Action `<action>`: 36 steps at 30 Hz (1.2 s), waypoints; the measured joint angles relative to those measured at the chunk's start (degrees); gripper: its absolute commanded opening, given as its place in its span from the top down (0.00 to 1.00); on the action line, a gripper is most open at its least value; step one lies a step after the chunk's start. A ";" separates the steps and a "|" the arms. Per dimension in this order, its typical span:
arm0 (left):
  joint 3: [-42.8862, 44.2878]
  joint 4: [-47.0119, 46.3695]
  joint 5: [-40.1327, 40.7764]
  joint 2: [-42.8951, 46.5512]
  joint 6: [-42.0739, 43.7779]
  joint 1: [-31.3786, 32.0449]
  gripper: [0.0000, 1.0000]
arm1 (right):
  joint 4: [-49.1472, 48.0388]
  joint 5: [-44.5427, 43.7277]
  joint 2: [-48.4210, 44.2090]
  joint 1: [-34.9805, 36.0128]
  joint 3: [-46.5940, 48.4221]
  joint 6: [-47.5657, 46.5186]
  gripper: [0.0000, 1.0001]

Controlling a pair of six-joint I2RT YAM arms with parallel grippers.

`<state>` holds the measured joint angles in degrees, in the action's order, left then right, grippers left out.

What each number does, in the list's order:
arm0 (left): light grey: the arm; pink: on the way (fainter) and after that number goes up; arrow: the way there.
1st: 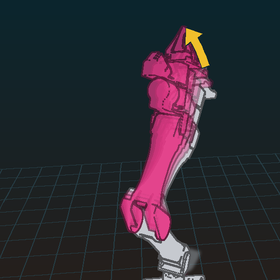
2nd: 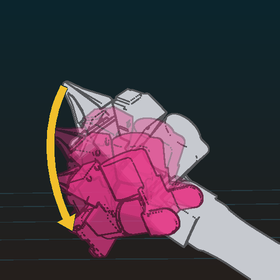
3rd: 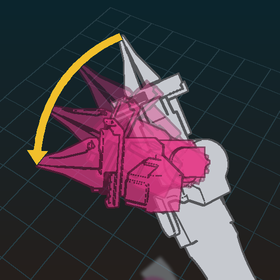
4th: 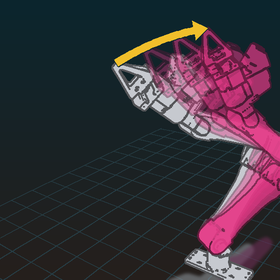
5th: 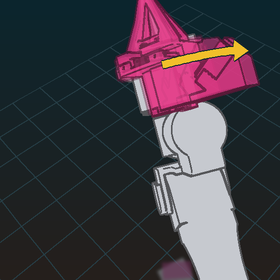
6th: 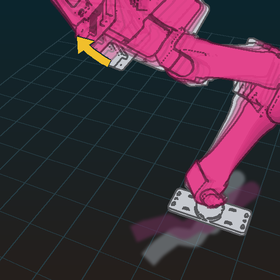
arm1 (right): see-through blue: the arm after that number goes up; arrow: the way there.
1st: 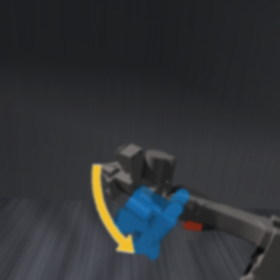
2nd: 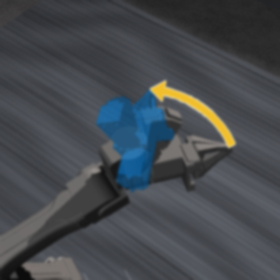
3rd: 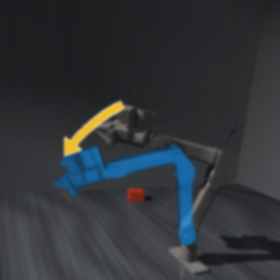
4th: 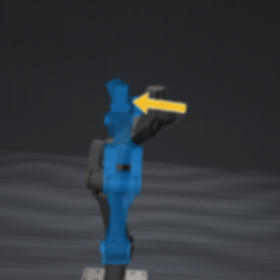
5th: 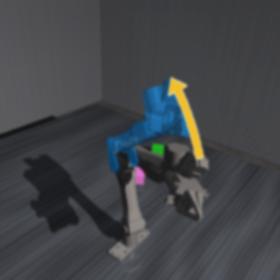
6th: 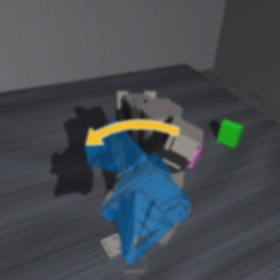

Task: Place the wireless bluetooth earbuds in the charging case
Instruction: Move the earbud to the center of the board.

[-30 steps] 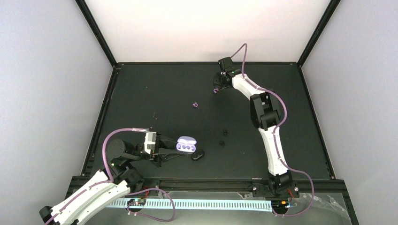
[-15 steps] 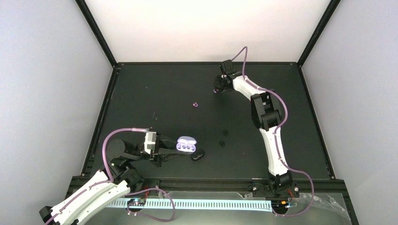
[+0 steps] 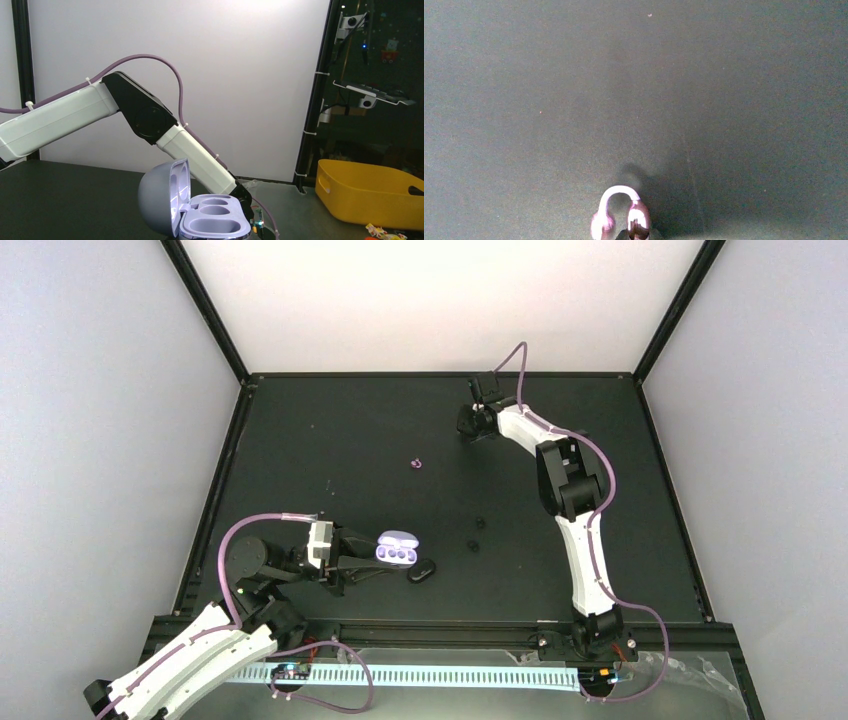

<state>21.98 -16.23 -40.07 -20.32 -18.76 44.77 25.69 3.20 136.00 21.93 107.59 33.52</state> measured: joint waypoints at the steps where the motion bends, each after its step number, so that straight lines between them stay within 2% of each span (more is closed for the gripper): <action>1: 0.00 0.00 0.00 0.00 0.00 0.00 0.98 | 0.13 -0.02 0.00 0.02 0.00 -0.15 0.94; 8: 0.00 -0.02 0.00 0.00 0.00 0.00 0.98 | 0.11 0.00 -0.96 0.46 -1.60 -0.39 0.98; 16: 0.00 -0.02 -0.02 0.13 -0.02 0.00 0.98 | -0.07 -0.48 -6.14 1.11 -9.18 -0.81 0.98; 20: 0.00 0.00 -0.02 0.37 -0.02 0.00 0.98 | -0.85 -0.44 -9.99 1.57 -13.00 -2.19 0.73; 22: 0.00 -0.07 -0.07 0.66 -0.02 0.00 0.98 | -1.53 -0.48 -10.78 1.81 -13.00 -3.15 0.65; 28: 0.00 0.02 -0.09 0.87 -0.02 0.00 0.98 | -0.63 0.13 -7.10 1.64 -3.91 -3.56 0.56; 36: 0.00 0.79 0.02 0.87 0.15 0.00 0.98 | 1.46 2.80 3.30 0.15 10.14 -2.45 0.53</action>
<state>21.98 -15.44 -40.05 -19.44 -18.61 44.77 27.16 6.00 139.31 22.09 117.73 31.07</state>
